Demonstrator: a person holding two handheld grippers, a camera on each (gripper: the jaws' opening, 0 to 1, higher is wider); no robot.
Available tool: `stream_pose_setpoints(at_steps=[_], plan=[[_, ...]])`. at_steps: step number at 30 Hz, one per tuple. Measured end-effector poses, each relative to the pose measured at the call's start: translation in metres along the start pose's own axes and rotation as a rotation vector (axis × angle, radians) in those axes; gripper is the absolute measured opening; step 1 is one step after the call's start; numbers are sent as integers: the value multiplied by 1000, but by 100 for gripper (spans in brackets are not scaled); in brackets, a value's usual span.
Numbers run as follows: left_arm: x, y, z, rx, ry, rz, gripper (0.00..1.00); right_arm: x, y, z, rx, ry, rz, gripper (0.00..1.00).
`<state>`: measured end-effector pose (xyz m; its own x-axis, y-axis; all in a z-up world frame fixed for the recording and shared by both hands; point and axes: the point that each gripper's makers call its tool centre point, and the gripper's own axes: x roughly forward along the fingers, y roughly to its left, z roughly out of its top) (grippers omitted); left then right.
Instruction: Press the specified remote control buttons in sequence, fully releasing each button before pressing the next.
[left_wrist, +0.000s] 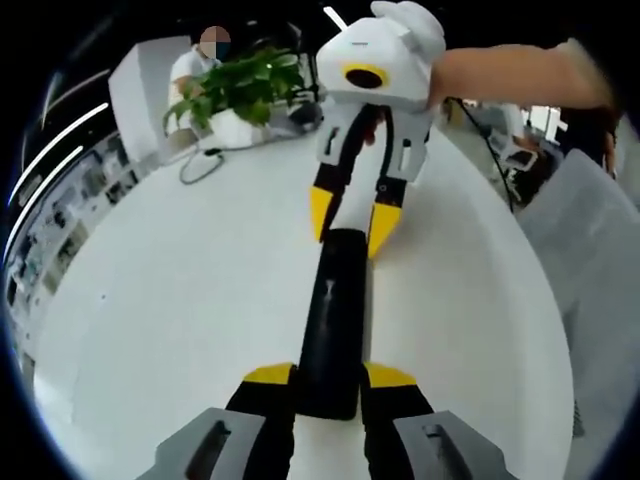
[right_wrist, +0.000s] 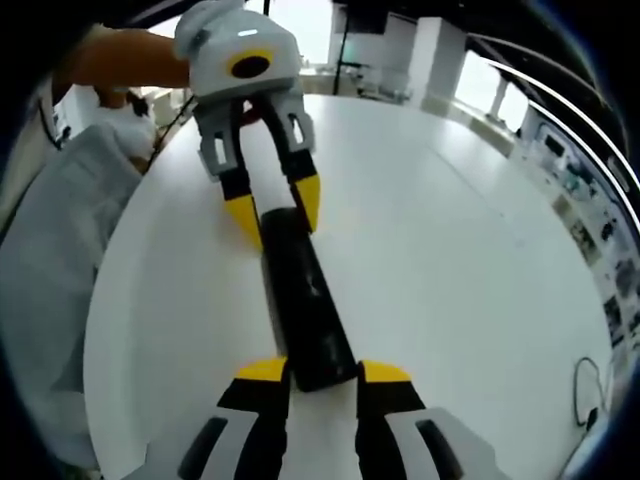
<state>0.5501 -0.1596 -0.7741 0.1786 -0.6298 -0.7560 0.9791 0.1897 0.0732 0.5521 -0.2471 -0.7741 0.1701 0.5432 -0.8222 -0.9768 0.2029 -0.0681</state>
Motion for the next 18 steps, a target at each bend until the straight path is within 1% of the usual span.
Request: stream_pose_setpoints(at_steps=[11,18], plan=[[-10,-6,3,11,-1,3,23,-7,7,6,-6,-2,-10,22],[-15,-11,5,21,-3,7,23,-14,15,9,-11,-1,-16,22]])
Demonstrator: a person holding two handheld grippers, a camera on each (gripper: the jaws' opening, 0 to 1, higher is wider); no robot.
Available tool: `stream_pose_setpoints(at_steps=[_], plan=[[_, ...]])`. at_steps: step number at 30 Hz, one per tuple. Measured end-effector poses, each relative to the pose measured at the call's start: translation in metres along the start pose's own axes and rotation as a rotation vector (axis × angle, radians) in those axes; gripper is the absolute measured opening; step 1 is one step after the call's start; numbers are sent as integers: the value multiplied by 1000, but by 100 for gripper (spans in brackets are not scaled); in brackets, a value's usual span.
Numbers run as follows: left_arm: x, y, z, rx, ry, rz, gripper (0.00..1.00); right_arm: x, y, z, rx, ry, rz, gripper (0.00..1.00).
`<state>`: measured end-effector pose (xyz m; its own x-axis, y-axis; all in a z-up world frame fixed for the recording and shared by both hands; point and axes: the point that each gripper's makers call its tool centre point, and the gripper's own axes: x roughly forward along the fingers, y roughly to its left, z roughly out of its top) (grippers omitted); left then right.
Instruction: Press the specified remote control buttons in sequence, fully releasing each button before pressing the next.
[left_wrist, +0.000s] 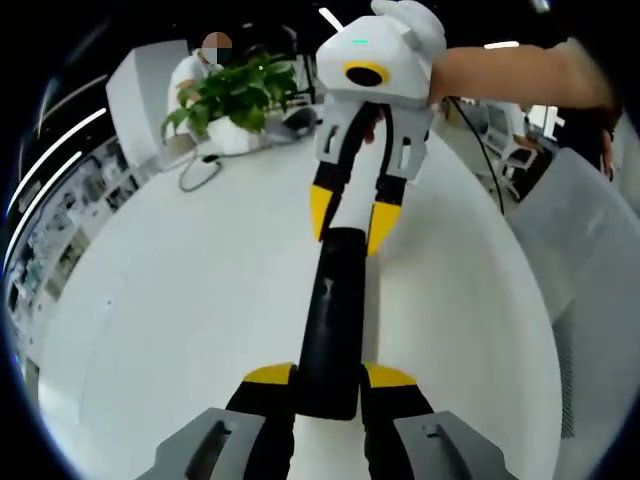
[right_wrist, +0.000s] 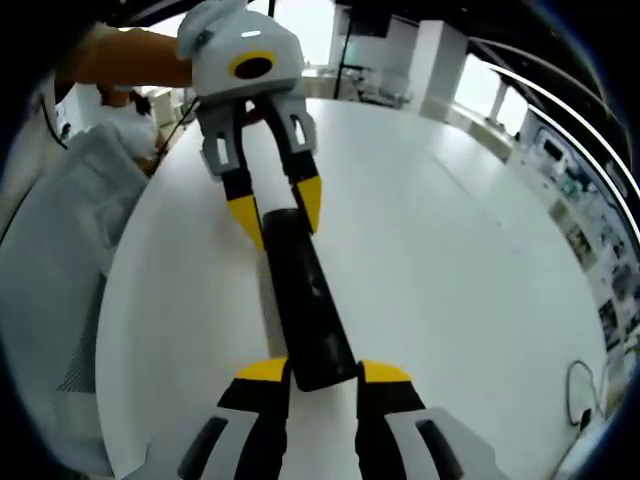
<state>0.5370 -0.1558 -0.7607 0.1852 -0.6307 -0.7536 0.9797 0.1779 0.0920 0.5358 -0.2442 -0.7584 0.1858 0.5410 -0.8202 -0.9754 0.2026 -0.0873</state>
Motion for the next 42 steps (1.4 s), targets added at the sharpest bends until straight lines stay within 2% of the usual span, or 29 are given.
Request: stream_pose_setpoints(at_steps=[9,10,14,20,30,42], plan=[[-7,-9,6,14,3,2,23,-9,10,1,-3,-5,-7,22],[-8,-16,9,19,2,5,23,-11,11,1,-4,-5,-9,22],[-10,-15,9,23,2,8,23,-16,15,1,-4,-8,-15,22],[-15,-28,13,25,4,9,23,-21,23,0,-7,-16,-21,22],[-17,-45,13,33,11,0,24,-26,43,-4,5,-28,-21,22],[-23,-59,14,35,19,3,23,-32,56,-5,-1,-34,-17,22]])
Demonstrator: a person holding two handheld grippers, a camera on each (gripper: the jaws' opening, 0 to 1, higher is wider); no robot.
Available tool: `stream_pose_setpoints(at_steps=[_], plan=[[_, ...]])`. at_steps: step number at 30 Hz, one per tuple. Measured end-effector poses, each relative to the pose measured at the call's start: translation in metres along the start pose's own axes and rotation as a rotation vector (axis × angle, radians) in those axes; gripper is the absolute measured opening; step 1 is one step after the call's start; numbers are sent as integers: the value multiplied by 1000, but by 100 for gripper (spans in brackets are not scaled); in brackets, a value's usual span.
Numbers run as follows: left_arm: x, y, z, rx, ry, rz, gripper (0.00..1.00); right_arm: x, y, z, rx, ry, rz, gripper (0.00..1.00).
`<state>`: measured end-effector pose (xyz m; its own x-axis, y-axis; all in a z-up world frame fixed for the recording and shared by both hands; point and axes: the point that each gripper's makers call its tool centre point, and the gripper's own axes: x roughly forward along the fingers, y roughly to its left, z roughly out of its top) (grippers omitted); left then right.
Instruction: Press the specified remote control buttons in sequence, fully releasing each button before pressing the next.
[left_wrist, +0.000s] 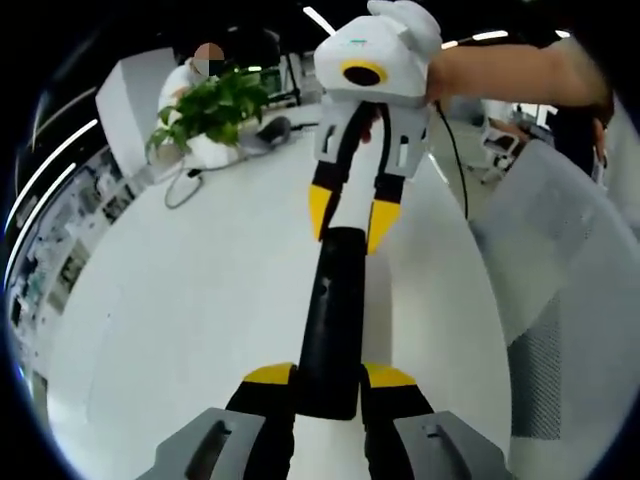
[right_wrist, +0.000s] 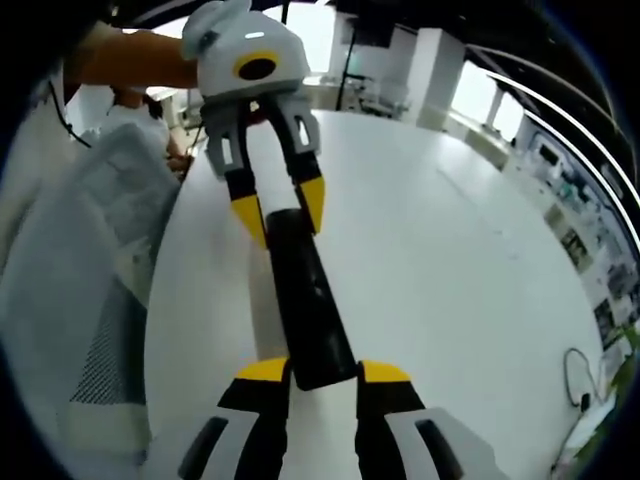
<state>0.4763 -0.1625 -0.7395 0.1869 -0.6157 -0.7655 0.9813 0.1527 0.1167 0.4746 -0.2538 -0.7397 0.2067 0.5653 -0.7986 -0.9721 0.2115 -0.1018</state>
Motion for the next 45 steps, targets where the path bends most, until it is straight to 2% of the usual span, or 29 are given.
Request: stream_pose_setpoints(at_steps=[10,18,22,45], plan=[[-4,-11,1,-1,2,4,23,-3,10,1,-7,-3,7,22],[-2,-17,-5,-8,7,-3,23,0,20,-2,-5,-2,19,22],[-1,-26,-6,-8,10,-12,23,2,26,-5,-4,1,30,22],[2,-51,-31,-25,31,-50,23,19,56,-9,-1,-12,78,22]])
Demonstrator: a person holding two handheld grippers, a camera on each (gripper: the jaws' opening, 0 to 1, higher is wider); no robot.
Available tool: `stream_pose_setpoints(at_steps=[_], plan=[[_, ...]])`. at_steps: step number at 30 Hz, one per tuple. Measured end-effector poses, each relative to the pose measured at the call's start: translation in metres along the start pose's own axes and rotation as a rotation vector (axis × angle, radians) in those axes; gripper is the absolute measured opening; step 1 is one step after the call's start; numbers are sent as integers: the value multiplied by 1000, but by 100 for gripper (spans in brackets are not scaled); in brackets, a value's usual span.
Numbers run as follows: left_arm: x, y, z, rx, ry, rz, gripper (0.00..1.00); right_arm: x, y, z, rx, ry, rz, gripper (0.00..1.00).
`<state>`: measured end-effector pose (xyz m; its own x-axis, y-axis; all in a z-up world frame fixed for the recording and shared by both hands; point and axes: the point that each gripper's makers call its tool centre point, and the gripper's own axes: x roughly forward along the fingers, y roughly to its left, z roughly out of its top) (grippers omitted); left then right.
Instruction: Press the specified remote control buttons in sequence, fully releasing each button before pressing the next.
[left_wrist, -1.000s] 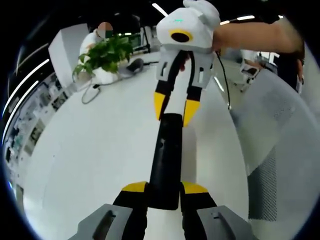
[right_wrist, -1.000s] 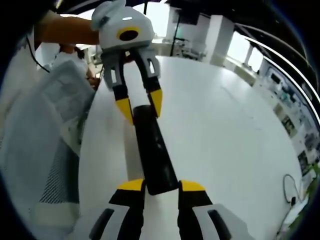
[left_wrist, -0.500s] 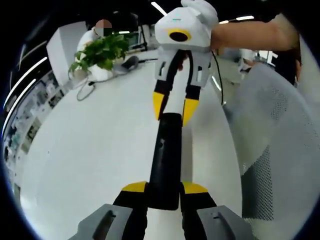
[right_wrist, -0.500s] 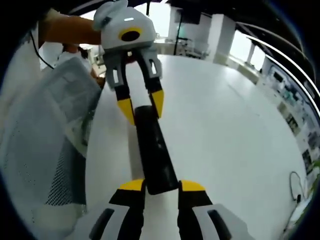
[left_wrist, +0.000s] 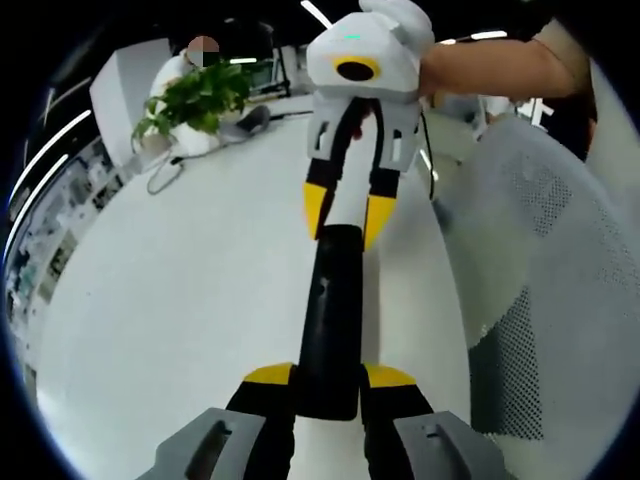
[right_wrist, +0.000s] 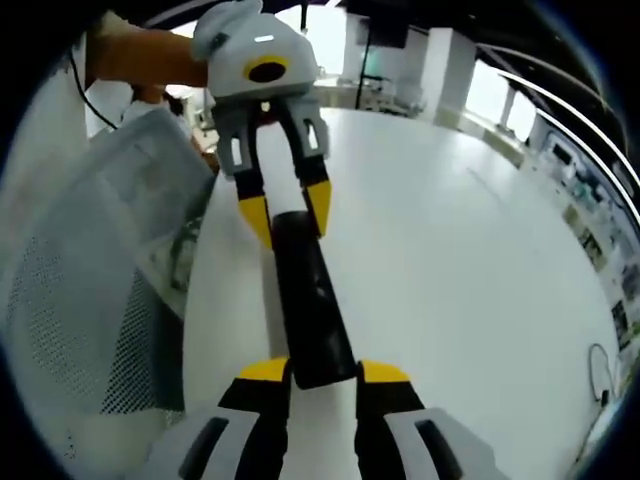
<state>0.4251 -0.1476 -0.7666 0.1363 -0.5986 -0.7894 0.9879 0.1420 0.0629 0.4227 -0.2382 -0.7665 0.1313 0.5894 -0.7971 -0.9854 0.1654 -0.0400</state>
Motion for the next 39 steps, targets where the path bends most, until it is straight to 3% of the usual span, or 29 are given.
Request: stream_pose_setpoints(at_steps=[13,39], plan=[[0,-14,-9,-9,9,-19,23,7,14,-1,-3,1,18,22],[3,-14,-21,7,36,-36,23,20,19,-5,18,33,33,21]])
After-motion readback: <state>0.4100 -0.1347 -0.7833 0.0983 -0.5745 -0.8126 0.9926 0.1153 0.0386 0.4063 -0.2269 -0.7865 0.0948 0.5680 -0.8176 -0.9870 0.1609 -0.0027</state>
